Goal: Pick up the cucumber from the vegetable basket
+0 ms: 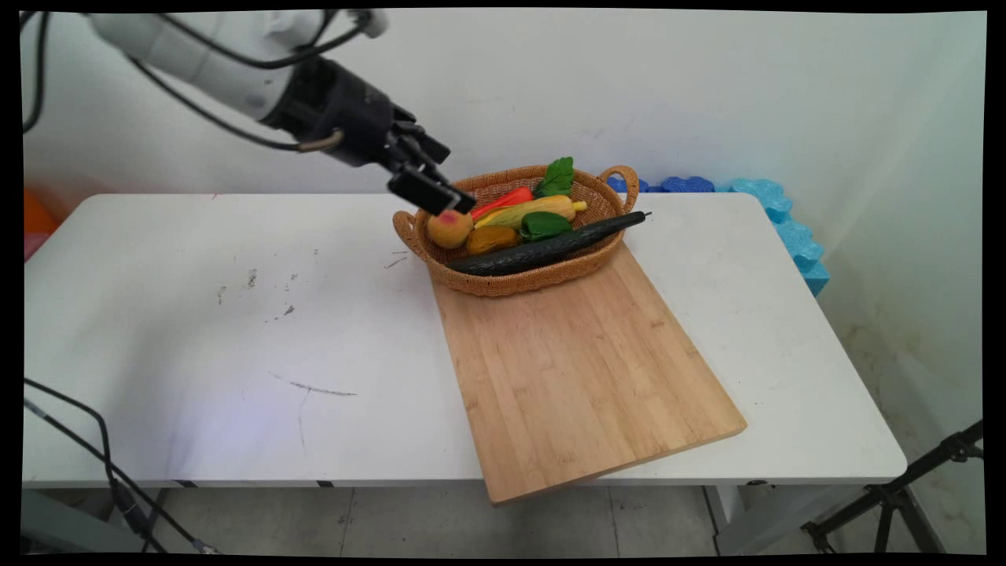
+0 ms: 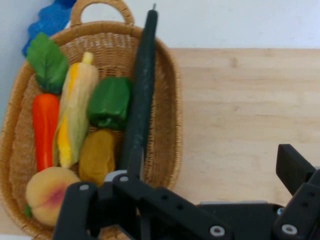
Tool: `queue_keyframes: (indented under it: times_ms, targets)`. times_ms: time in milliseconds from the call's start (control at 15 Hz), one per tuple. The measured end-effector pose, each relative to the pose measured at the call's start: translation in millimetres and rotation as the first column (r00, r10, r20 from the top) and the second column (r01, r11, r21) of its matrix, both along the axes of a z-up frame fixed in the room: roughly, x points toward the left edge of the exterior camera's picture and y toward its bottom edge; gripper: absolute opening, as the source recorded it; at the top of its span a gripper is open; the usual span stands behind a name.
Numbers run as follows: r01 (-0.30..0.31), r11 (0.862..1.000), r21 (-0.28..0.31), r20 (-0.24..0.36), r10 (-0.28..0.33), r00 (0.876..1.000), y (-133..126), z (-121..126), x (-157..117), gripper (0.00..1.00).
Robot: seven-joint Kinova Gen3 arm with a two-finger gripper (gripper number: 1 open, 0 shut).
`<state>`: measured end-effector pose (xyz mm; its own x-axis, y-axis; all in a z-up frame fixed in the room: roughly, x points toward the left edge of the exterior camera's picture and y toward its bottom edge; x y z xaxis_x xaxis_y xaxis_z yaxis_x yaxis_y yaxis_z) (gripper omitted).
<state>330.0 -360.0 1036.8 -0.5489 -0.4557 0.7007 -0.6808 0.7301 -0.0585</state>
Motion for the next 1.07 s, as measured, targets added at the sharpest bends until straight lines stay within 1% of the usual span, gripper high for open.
queue_keyframes:
  times_ms: [200,333,533,800,1067]
  targets:
    - [-0.048,0.998,0.027,0.070,0.046,0.996,-25,-6,-21,1.00]
    - [-0.068,0.997,0.043,0.104,0.063,0.993,-38,-12,-32,1.00]
    - [-0.101,0.992,0.077,0.165,0.087,0.982,-64,-29,-48,1.00]
    - [-0.128,0.984,0.121,0.228,0.098,0.969,-95,-58,-66,1.00]
    - [-0.138,0.980,0.145,0.259,0.097,0.961,-113,-78,-76,1.00]
